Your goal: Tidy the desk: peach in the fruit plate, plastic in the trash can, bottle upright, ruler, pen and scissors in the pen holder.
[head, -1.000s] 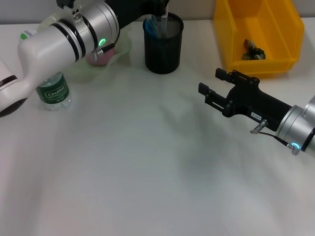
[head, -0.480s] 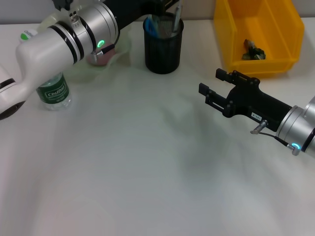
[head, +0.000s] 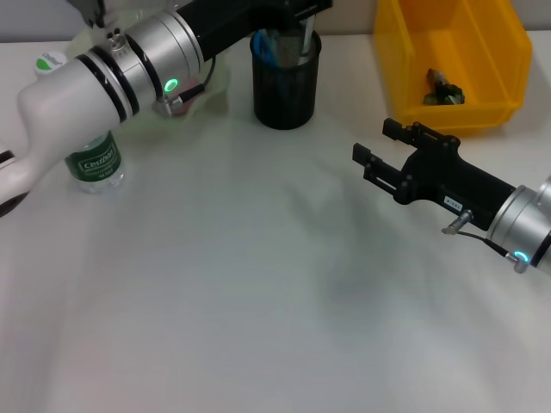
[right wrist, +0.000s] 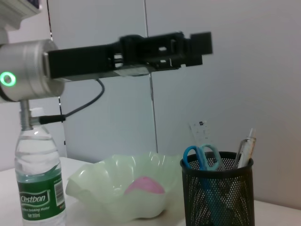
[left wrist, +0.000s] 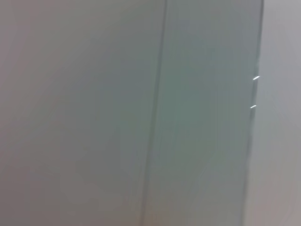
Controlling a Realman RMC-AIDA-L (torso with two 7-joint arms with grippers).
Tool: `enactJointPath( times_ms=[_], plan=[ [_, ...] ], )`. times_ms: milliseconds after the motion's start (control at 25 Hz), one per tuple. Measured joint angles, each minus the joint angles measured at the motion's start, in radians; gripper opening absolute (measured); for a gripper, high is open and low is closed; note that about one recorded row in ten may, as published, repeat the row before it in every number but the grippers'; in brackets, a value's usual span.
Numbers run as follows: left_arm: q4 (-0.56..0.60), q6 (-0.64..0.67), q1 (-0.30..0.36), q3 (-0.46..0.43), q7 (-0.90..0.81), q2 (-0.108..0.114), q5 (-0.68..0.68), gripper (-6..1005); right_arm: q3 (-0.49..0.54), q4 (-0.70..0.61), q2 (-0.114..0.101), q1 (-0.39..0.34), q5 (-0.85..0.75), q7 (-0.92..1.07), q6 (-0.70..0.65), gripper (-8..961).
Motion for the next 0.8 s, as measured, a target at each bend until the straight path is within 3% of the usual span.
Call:
enactJointPath(
  times_ms=[40,120,200,240,360,480,600,800],
  plan=[
    [0.089,0.027,0.064,0.068,-0.068,0.0,-0.004,830,0.002,-0.001,0.0,-0.004,0.0,-0.002,-0.005,668],
    [0.135,0.032,0.096,0.099,-0.094,0.0,-0.005,855,0.004,-0.007,0.0,-0.014,0.0,-0.004,-0.014,668],
    [0.27,0.04,0.194,0.173,-0.145,0.003,-0.006,854,0.004,-0.012,0.0,-0.019,0.0,-0.004,-0.017,669],
    [0.27,0.04,0.194,0.173,-0.145,0.003,-0.006,854,0.005,-0.016,0.0,-0.023,0.0,-0.004,-0.019,670],
    [0.405,0.074,0.314,0.237,-0.202,0.014,0.006,854,0.033,-0.037,-0.005,-0.053,0.001,-0.003,-0.065,671],
    [0.429,0.112,0.354,0.24,-0.228,0.02,0.023,853,0.041,-0.04,-0.006,-0.06,0.001,-0.004,-0.078,672],
    [0.428,0.207,0.41,0.233,-0.287,0.049,0.096,853,0.057,-0.067,-0.007,-0.089,0.002,-0.001,-0.099,673],
    [0.427,0.218,0.452,0.233,-0.311,0.058,0.218,852,0.046,-0.072,-0.01,-0.089,-0.006,0.044,-0.124,675]
  ],
)
